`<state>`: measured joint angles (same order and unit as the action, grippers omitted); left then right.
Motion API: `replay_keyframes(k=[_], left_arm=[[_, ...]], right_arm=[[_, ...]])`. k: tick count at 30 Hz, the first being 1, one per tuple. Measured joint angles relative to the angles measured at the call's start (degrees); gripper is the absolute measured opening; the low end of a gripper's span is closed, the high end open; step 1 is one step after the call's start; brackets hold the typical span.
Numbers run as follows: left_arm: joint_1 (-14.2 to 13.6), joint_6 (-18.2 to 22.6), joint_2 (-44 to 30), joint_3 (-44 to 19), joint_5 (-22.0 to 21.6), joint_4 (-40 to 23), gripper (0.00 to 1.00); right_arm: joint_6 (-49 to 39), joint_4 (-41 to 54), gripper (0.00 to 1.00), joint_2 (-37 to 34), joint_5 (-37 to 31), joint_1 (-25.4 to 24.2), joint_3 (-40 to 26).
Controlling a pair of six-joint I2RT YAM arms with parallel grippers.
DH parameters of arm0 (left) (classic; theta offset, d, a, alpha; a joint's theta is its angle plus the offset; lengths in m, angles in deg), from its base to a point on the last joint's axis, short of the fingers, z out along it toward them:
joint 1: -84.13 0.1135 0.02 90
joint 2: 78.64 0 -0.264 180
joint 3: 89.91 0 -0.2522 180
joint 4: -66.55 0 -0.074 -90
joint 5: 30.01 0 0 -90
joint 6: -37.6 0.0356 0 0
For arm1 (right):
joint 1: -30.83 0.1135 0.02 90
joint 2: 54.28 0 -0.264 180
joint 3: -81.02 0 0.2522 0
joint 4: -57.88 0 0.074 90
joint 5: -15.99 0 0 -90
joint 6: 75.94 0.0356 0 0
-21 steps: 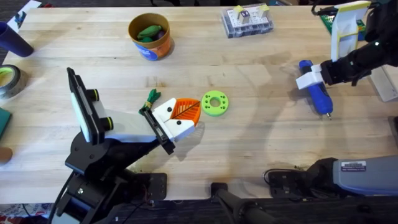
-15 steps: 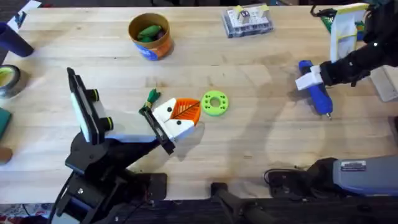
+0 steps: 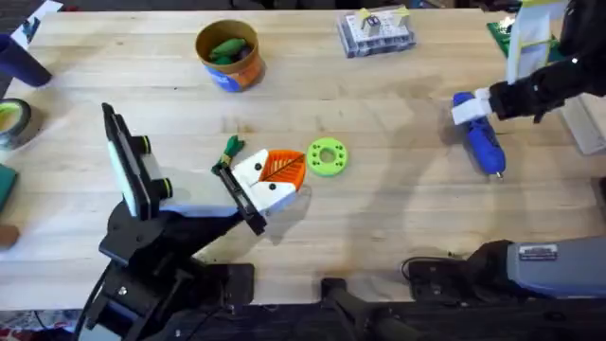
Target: Pick up the gripper from the table and insert it into the empty holder that is missing its gripper. Then pick up a screw, insert it into the mounting hole, and use the screwdriver to tighten it. Finally, clean up the table by picking up the vegetable and placing it into the bucket.
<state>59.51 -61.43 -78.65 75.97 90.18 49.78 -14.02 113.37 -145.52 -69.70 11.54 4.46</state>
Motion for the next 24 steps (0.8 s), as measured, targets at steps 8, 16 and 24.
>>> replay_keyframes(k=[8,16,24], left_arm=[[0.0,0.0,0.0,0.0,0.0,0.0,0.014],[0.0,0.0,0.0,0.0,0.0,0.0,0.014],[0.0,0.0,0.0,0.0,0.0,0.0,0.014]], right_arm=[[0.0,-5.6,0.982,-3.4,0.0,0.0,-0.4],[0.3,-7.6,0.926,-9.6,0.0,0.0,-0.9],[0.5,-8.4,0.519,-10.1,-0.3,0.0,-1.3]])
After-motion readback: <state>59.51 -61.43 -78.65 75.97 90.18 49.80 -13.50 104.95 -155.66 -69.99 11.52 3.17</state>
